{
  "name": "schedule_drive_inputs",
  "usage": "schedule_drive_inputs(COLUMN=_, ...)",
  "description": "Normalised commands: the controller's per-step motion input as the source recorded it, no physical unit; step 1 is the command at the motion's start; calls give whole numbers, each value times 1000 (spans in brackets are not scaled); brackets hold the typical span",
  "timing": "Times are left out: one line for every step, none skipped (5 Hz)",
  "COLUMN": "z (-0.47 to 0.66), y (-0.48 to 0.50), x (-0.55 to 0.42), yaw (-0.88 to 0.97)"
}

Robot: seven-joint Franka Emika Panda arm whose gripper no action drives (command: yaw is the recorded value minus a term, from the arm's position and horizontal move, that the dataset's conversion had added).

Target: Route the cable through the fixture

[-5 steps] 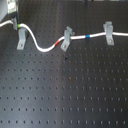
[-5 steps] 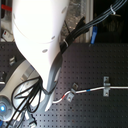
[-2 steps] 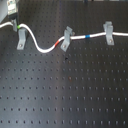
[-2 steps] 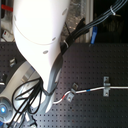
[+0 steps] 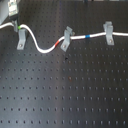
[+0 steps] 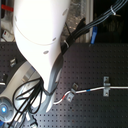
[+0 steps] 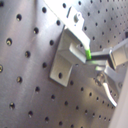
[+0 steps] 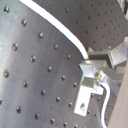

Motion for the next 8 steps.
schedule_drive_inputs(z=200, y=55, x=-92, yaw=-29)
schedule_drive_inputs(z=401, y=207, x=-189, yaw=-89)
schedule_drive_inputs(z=244, y=276, x=-209, yaw=-103)
schedule_drive_inputs(z=134, y=293, x=-271, yaw=-83)
schedule_drive_inputs(z=167, y=268, x=-320, yaw=-86)
schedule_drive_inputs(z=138, y=167, x=-316, yaw=-63)
schedule_drive_inputs(z=-6, y=192, x=-51, yaw=-69)
schedule_drive_inputs(z=-5, y=149, x=39, yaw=0)
